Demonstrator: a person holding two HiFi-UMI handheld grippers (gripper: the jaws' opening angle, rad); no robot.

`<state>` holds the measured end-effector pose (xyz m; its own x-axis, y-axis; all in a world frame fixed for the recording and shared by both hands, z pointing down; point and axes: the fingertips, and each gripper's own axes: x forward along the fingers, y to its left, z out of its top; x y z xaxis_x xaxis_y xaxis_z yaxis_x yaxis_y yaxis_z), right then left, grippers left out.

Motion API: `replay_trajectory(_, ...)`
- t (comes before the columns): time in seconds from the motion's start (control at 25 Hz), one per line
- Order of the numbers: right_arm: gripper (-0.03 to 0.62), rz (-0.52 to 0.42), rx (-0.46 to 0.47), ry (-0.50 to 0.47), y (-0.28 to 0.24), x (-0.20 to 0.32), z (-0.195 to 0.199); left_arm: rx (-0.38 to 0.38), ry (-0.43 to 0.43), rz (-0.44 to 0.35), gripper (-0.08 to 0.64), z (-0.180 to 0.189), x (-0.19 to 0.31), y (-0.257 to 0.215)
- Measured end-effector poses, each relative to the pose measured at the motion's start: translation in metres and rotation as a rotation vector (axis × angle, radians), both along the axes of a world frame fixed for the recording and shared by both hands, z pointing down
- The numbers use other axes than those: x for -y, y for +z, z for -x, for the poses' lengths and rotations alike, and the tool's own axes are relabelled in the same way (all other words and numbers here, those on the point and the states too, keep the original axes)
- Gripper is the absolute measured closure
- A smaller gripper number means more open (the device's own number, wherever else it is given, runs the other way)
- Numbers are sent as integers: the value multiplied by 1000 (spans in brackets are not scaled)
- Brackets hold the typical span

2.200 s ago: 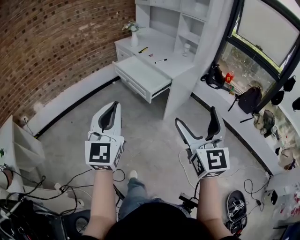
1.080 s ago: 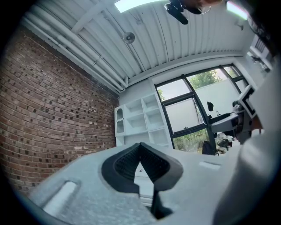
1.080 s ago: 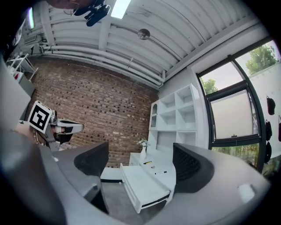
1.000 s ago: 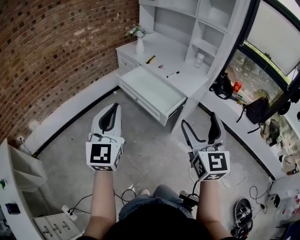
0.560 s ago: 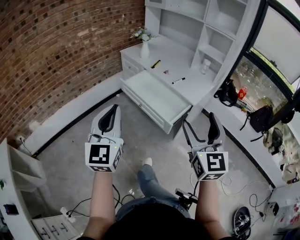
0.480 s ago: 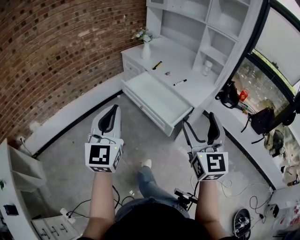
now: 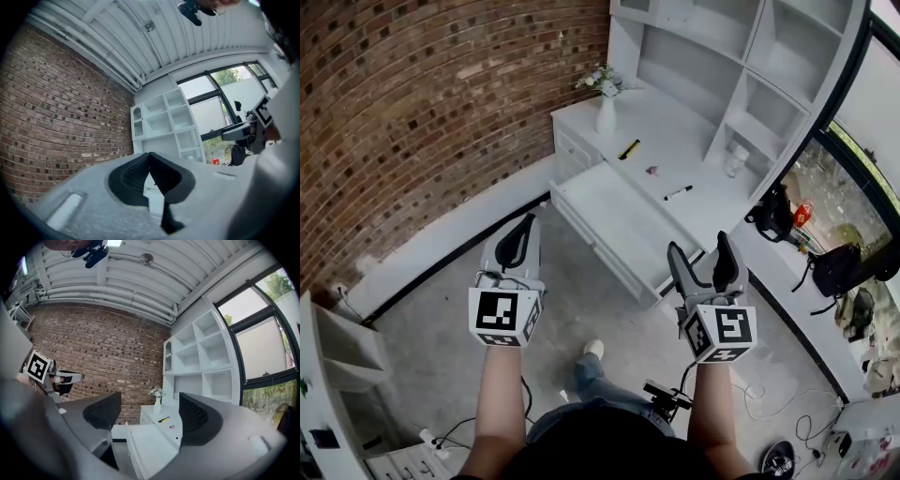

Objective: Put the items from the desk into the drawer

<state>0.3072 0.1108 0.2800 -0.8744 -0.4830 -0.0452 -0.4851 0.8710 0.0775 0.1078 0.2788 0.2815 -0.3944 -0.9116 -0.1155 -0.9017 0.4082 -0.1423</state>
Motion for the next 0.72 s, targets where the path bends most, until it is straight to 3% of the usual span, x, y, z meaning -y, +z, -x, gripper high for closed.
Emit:
replay_trajectory(0.4,229,21,-55,33,10,92,104,9,46,19,560,102,106,-12)
replay_trajectory(0.72,233,21,-62,79,12,141,130,-26,83,15,561,137,166,-4)
